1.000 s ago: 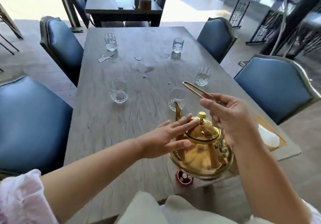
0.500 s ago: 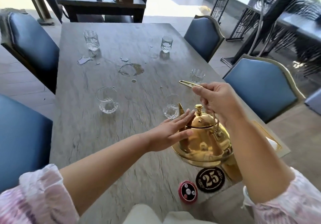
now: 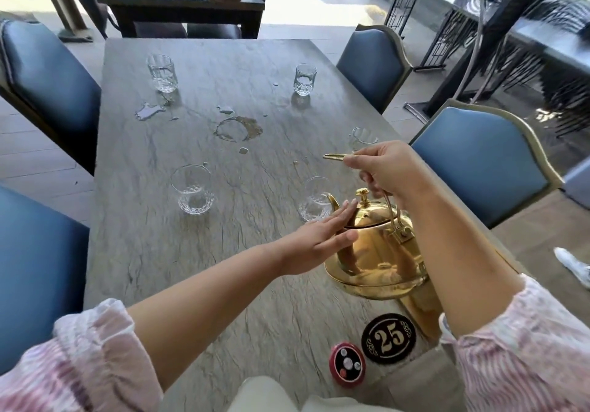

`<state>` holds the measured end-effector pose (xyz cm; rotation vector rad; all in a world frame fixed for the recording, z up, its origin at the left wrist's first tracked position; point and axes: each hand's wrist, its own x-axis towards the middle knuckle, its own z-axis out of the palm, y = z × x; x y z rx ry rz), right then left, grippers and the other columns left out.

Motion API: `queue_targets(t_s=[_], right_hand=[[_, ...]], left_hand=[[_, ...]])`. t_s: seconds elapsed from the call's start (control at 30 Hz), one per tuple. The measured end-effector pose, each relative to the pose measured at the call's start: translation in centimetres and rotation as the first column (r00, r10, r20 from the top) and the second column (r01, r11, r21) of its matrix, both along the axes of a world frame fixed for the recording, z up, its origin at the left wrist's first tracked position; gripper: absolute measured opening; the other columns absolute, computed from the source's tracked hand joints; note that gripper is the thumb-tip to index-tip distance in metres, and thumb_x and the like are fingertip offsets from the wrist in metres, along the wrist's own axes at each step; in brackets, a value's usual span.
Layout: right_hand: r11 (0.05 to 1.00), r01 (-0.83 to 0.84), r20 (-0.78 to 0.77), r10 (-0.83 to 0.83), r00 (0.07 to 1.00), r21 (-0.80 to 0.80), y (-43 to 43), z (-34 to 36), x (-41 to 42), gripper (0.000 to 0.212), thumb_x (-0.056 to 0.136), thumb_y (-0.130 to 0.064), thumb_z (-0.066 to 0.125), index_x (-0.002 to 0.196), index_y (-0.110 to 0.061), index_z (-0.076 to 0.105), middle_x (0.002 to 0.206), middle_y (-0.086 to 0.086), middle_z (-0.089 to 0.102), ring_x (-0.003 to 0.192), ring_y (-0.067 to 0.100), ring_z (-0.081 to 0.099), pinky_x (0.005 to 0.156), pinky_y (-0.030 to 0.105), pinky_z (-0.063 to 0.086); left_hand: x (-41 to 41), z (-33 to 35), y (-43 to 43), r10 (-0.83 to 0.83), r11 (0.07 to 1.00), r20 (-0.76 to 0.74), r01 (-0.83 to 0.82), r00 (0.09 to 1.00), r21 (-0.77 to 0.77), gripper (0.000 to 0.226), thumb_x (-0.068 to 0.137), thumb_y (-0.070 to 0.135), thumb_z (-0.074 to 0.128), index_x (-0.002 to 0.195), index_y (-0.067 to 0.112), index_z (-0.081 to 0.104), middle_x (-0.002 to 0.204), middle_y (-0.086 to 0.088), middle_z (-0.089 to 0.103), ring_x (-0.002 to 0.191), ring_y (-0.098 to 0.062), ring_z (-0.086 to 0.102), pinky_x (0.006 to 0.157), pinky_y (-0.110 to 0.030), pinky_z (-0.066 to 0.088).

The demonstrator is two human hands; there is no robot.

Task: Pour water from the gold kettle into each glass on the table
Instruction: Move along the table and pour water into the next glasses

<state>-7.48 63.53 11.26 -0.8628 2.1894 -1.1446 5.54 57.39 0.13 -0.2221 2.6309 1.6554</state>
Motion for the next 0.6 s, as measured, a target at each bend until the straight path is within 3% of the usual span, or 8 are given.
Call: queue_targets(t_s=[0.33, 0.6], right_hand=[[0.995, -0.058, -0.022, 0.060, 0.998, 0.083, -0.29, 0.67, -0.37, 0.027, 0.089, -0.021, 0.063, 0.103, 0.003, 0.068, 0.059, 0.005, 0.049, 0.044, 0.012, 0.039, 0.043, 0.024, 0.035], [0.990, -0.076, -0.047, 0.082, 0.995, 0.117, -0.45, 0.88, -0.77, 0.027, 0.089, -0.021, 0.064, 0.101, 0.003, 0.069, 0.060, 0.005, 0.050, 0.045, 0.012, 0.040, 0.044, 0.024, 0.037]], left_hand=[[-0.14, 0.54, 0.40, 0.015, 0.999, -0.004, -0.015, 1.000, 0.048, 0.072, 0.087, 0.060, 0.027, 0.148, 0.034, 0.000, 0.160, 0.004, 0.001, 0.146, -0.011, 0.003, 0.120, -0.040, 0.007], [-0.60, 0.73, 0.52, 0.019, 0.999, 0.000, -0.019, 1.000, 0.051, 0.079, 0.082, 0.067, 0.027, 0.148, 0.033, 0.001, 0.160, 0.004, 0.002, 0.147, -0.013, 0.003, 0.120, -0.042, 0.007]])
